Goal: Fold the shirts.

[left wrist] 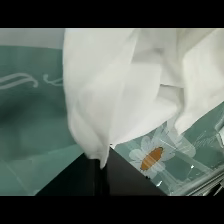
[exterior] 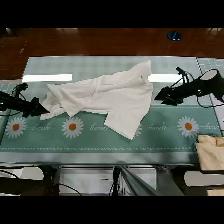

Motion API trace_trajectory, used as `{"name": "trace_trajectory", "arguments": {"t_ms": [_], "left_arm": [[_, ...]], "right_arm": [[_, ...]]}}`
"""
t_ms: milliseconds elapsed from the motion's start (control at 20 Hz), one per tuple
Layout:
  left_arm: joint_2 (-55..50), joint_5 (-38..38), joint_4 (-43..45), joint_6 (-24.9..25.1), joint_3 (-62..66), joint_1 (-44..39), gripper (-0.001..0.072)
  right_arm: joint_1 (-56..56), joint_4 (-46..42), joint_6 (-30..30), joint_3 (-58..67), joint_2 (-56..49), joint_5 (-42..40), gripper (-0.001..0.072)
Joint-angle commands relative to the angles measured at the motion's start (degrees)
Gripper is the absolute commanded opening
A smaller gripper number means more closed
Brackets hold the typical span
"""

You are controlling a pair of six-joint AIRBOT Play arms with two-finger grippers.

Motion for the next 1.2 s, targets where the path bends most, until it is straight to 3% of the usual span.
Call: {"name": "trace_trajectory", "arguments": {"t_ms": [0, 200, 350, 400, 600, 650, 850, 950, 1150], "left_arm": [[0.1, -2.1, -2.3, 0.1, 0.0, 0.3, 0.0033], [0.9, -2.7, -6.2, 0.2, 0.1, 0.3, 0.0033], [1.4, -2.6, -6.2, 1.2, 0.7, 0.3, 0.0033], [1.4, -2.6, -6.3, 1.7, 1.0, 0.3, 0.0033], [1.4, -3.0, -6.9, 3.2, 2.8, 0.3, 0.0033], [1.4, -3.3, -7.6, 4.1, 3.4, 0.3, 0.0033], [2.2, -3.7, -12.5, 6.0, 6.4, 0.3, 0.0033], [3.8, -5.4, -20.0, 8.2, 9.3, 0.3, 0.0031], [13.0, -4.3, -40.8, 7.6, 17.7, 0.3, 0.003]], "right_arm": [[2.2, 3.1, -0.7, -5.1, 0.0, -1.9, 0.059], [8.3, 3.0, 1.1, -6.4, 0.0, -7.7, 0.0583], [13.1, 1.8, 7.7, -6.4, -0.1, -12.7, 0.0557], [14.5, 1.3, 9.7, -6.4, -0.4, -13.6, 0.0487], [18.8, 1.9, 13.3, -6.4, -3.1, -15.5, 0.0072], [19.2, 2.4, 13.2, -6.4, -3.2, -16.2, 0.0026], [18.2, 6.3, 7.4, -4.9, 1.9, -17.1, 0.0025], [16.7, 6.0, 7.2, -2.3, 8.2, -17.7, 0.0024], [11.5, 5.9, 7.2, 9.3, 22.5, -18.5, 0.0024]]}}
